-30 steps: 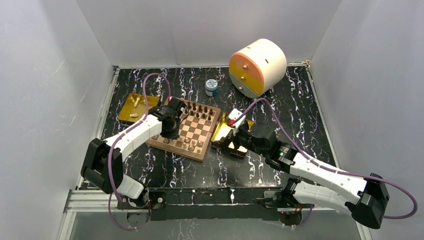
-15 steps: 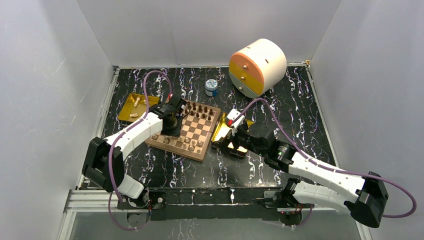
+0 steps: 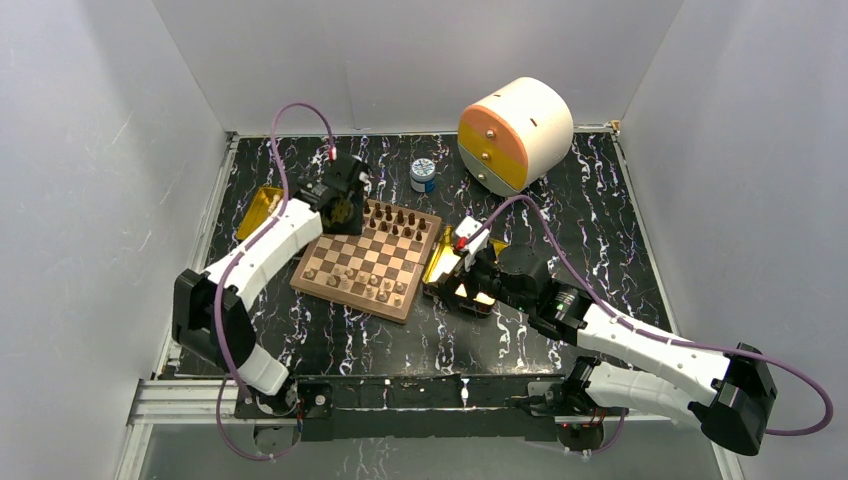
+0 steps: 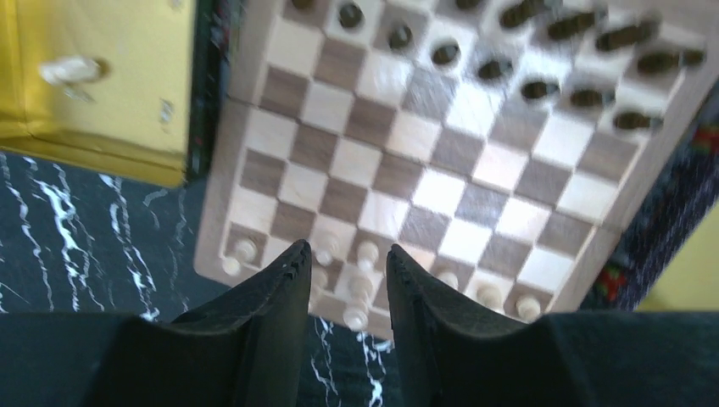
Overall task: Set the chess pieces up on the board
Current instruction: Pick up the chess piece from the storage box, then place the chess piece on the chessboard.
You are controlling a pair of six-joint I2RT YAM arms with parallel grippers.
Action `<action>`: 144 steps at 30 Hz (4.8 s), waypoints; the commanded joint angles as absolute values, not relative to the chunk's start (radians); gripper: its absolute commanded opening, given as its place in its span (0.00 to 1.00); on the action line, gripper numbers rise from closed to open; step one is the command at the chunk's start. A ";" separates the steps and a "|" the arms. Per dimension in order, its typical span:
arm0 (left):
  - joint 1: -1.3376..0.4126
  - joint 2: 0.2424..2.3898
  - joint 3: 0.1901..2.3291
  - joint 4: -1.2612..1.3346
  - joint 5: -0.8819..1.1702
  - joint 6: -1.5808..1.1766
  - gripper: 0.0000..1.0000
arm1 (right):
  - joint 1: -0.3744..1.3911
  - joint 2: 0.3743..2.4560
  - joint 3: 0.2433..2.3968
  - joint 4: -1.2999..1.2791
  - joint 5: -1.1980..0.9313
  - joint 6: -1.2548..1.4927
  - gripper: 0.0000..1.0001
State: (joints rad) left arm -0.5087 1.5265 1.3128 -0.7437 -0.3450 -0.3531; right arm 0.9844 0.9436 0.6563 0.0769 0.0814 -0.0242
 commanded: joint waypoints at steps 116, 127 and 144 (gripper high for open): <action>0.106 1.909 1.533 -0.499 0.118 -0.083 0.10 | 0.989 0.866 0.725 0.060 0.144 0.153 0.99; 0.056 1.925 1.477 -0.466 0.155 -0.093 0.09 | 0.989 0.867 0.713 0.072 0.154 0.145 0.99; 0.024 1.850 1.381 -0.468 0.085 -0.095 0.08 | 0.989 0.894 0.706 0.104 0.151 0.130 0.98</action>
State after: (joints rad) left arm 0.0341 1.9484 1.4006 -0.4484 0.1104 -0.0898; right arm 0.9844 0.8879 0.6910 0.0475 0.1440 0.1440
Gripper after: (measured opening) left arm 0.192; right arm 0.984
